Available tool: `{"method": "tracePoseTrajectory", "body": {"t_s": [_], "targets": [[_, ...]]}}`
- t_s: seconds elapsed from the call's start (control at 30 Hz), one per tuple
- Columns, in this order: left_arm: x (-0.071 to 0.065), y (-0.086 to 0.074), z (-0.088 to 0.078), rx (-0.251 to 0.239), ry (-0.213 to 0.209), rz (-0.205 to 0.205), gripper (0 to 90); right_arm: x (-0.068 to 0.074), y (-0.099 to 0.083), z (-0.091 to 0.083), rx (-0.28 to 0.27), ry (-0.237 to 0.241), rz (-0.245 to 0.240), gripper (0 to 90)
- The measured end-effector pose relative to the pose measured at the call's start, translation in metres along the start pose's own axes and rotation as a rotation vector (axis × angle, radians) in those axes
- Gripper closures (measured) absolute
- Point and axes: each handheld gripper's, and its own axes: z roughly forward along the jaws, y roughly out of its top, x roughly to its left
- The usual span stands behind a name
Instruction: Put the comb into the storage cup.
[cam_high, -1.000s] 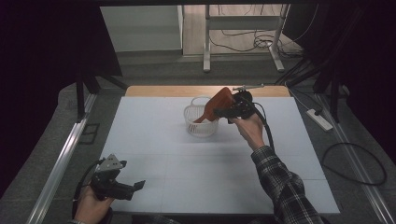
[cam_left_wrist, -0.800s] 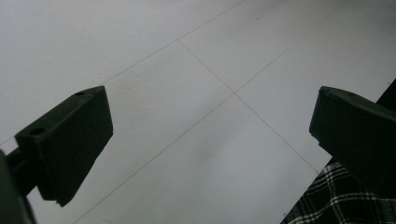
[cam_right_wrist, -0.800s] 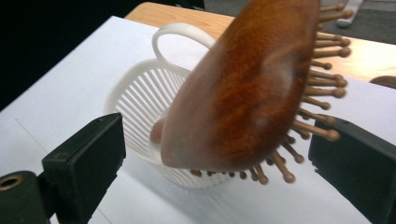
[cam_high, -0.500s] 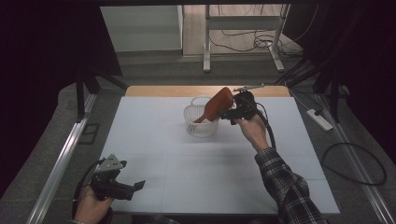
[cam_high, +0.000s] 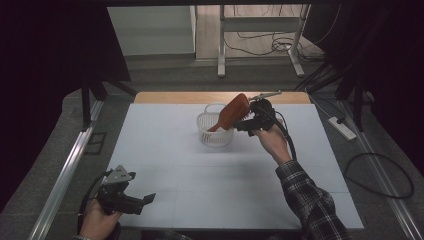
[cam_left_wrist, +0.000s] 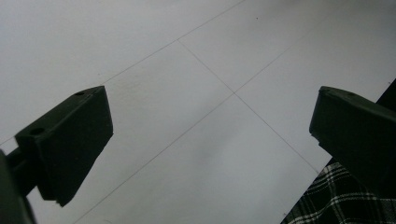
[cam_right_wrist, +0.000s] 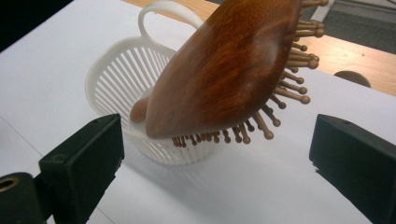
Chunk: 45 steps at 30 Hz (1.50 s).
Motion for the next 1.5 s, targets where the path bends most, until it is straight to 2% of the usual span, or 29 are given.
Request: {"method": "tracePoseTrajectory", "body": {"t_s": [0.2, 0.37, 0.57, 1.13, 1.5], "targets": [[0.0, 0.0, -0.001, -0.005, 0.0, 0.002, 0.4, 0.003, -0.002, -0.004, 0.026, -0.011, -0.018, 1.9], [0.0, 0.0, -0.001, -0.005, 0.0, 0.003, 0.4, 0.005, -0.004, -0.006, 0.043, 0.001, -0.025, 0.0], [0.0, 0.0, -0.001, -0.009, 0.0, 0.001, 0.4, 0.009, -0.008, -0.009, 0.054, -0.004, -0.06, 0.0], [0.001, -0.001, -0.002, -0.017, -0.002, -0.008, 0.3, 0.012, -0.021, -0.022, 0.002, 0.017, -0.095, 0.0], [0.001, -0.001, -0.002, -0.017, -0.002, -0.008, 0.3, 0.011, -0.03, -0.027, 0.004, 0.037, -0.113, 0.0]]}}
